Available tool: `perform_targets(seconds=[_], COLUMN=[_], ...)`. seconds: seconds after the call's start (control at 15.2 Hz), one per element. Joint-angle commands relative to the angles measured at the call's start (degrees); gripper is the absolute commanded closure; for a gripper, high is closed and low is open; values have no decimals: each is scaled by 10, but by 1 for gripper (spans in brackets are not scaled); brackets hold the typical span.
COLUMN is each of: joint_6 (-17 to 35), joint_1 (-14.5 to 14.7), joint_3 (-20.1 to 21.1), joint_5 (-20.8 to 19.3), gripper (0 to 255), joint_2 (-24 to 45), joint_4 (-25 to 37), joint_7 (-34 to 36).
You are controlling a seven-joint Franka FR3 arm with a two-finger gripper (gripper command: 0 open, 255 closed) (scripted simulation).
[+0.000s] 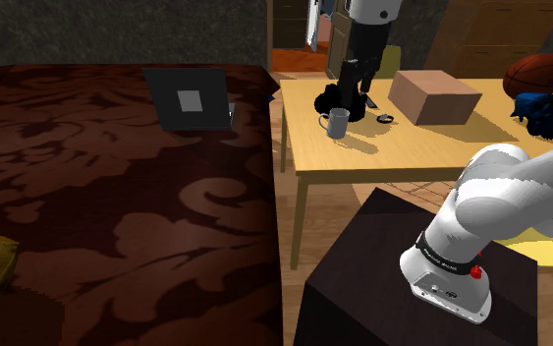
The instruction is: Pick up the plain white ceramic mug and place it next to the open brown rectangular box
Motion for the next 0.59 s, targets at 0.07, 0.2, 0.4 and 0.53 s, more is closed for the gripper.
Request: perform_targets(seconds=[0.07, 0.2, 0.4, 0.53], joint_6=[12, 37, 73, 97], joint_1=[-4, -11, -22, -28], joint_3=[-10, -30, -60, -79], joint_5=[-5, -16, -29, -36], gripper=[0, 0, 0, 0], joint_2=[10, 33, 72, 102], joint_4=[-3, -7, -7, -3], joint_7=[-11, -32, -63, -84])
